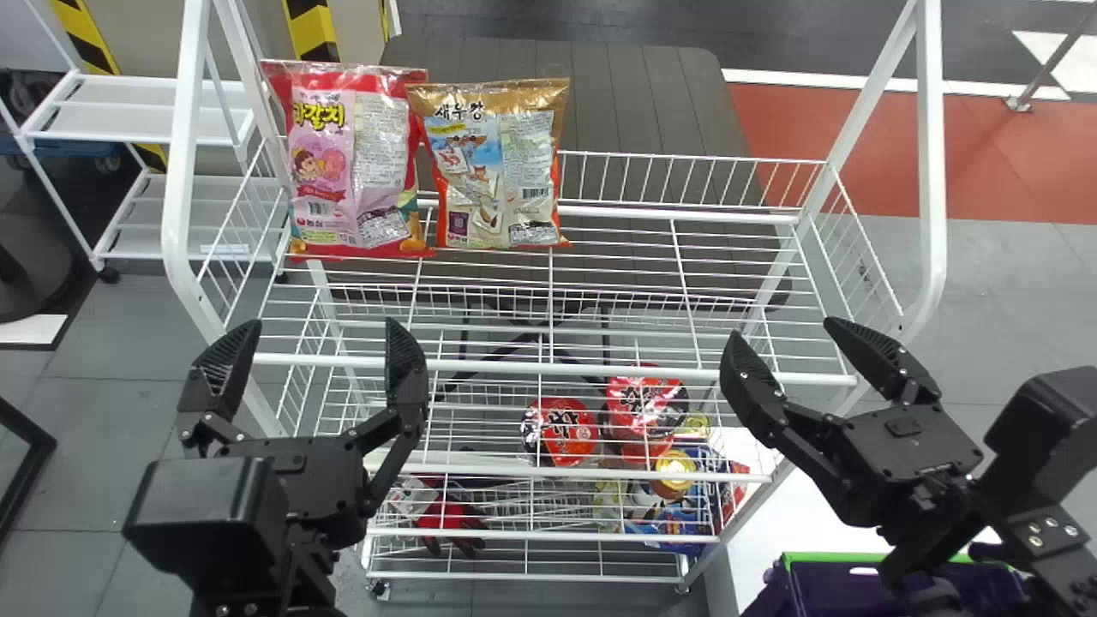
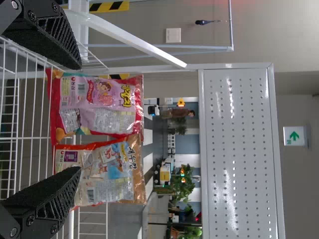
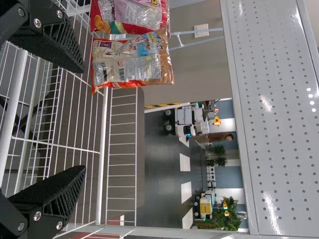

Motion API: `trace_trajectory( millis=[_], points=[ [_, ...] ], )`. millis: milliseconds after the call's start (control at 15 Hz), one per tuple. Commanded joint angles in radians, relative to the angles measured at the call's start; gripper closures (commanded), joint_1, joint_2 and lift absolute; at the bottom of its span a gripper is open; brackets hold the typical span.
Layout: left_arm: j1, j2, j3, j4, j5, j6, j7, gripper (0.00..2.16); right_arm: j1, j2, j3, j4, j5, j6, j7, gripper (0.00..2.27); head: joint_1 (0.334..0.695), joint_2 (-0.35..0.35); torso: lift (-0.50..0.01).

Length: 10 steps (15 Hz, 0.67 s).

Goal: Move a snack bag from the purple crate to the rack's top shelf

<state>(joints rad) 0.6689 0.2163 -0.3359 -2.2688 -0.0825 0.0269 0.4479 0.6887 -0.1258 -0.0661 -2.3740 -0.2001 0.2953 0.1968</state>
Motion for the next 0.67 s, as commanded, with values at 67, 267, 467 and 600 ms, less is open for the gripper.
trace_trajectory(
  millis=[67, 267, 467, 600],
  points=[
    [0.005, 0.0, -0.003, 0.0, -0.002, 0.0, 0.0, 0.09, 0.0, 0.0, -0.001, 0.001, 0.002, 0.005, 0.01, 0.14, 0.695, -0.067, 0.002],
    [0.008, 0.0, -0.003, 0.0, -0.003, -0.003, 0.002, 0.09, 0.0, 0.0, -0.001, 0.002, 0.002, 0.005, 0.009, 0.14, 0.695, -0.067, 0.002],
    [0.008, 0.0, -0.005, -0.002, -0.003, -0.003, 0.002, 0.09, 0.002, 0.0, -0.003, 0.002, 0.002, 0.005, 0.013, 0.14, 0.695, -0.067, 0.002],
    [0.008, 0.0, -0.005, -0.002, -0.003, -0.003, 0.002, 0.09, 0.002, 0.0, -0.003, 0.002, 0.005, 0.008, 0.012, 0.14, 0.695, -0.068, 0.002]
  ],
)
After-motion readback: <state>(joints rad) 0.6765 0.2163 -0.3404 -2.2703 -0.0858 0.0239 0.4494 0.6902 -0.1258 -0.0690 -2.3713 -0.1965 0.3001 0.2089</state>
